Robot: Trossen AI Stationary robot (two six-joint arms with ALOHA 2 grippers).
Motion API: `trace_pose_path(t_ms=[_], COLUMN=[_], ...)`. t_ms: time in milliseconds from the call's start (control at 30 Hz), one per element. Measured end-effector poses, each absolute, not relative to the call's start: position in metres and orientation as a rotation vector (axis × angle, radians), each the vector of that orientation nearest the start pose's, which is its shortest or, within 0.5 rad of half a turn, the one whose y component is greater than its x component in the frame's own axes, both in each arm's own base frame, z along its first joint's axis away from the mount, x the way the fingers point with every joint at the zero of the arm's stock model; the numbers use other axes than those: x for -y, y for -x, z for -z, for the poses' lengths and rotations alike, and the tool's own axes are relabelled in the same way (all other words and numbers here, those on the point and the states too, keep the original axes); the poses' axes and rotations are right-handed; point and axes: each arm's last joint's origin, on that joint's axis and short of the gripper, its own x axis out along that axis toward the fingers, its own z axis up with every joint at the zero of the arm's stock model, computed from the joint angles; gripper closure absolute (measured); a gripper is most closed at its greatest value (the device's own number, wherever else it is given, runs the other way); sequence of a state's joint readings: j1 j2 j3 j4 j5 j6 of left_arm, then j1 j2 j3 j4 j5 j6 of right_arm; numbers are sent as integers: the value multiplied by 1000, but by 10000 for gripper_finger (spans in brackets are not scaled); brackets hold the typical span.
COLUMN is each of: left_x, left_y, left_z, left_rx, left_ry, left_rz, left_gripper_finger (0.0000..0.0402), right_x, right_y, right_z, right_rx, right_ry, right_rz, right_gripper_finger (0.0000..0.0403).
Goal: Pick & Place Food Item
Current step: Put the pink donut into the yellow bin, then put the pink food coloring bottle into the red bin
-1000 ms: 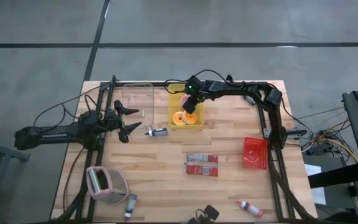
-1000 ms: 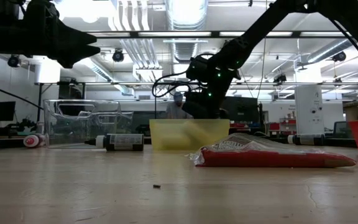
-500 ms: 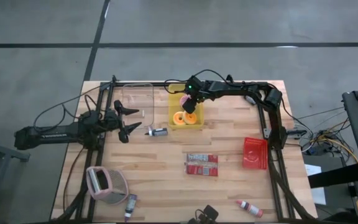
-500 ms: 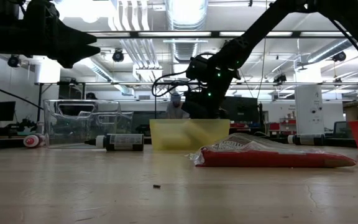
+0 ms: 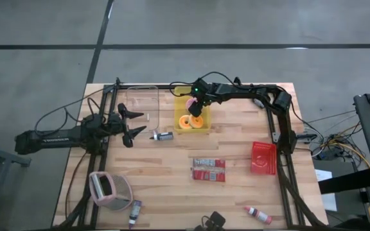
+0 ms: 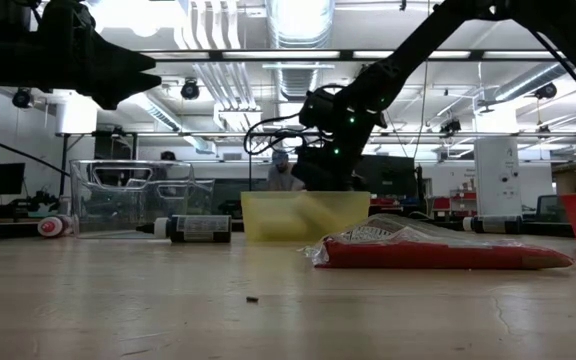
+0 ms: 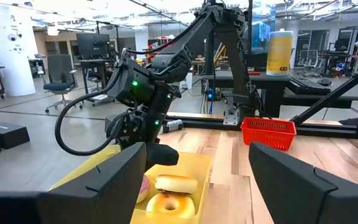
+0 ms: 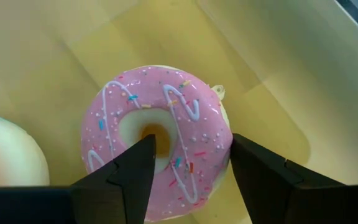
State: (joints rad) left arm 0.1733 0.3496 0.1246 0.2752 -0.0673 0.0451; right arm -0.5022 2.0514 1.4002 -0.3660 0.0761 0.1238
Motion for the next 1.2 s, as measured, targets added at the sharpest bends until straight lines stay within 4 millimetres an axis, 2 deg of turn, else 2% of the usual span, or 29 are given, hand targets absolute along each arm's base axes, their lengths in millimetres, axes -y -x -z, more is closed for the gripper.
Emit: trace_pose_path(t_ms=[267,500,667,767,1033,1200], left_x=[-23,-23,-23,-23,-23,-23], left_y=[-119,-119,-119,-119,-119,-119], left_z=[-203,-203,-203,-203,-203,-203], left_rx=[45,45,45,45,44,44], left_ry=[-47,-48,-48,-47,-47,-48], left_rz=[-241,-242,-242,-241,-241,-242], left_gripper_finger=[111,112,111,112,112,110], right_x=[205,196,177,163,126,104], right_y=[-368,-363,-364,-367,-376,-381], right_z=[-171,-203,-231,-240,-252,-250], right_rx=[-935,-875,-807,-787,-761,-786], right_ry=[-313,-297,-267,-247,-201,-107], right_rz=[616,609,568,533,440,355], right_gripper_finger=[202,202,202,202,202,202])
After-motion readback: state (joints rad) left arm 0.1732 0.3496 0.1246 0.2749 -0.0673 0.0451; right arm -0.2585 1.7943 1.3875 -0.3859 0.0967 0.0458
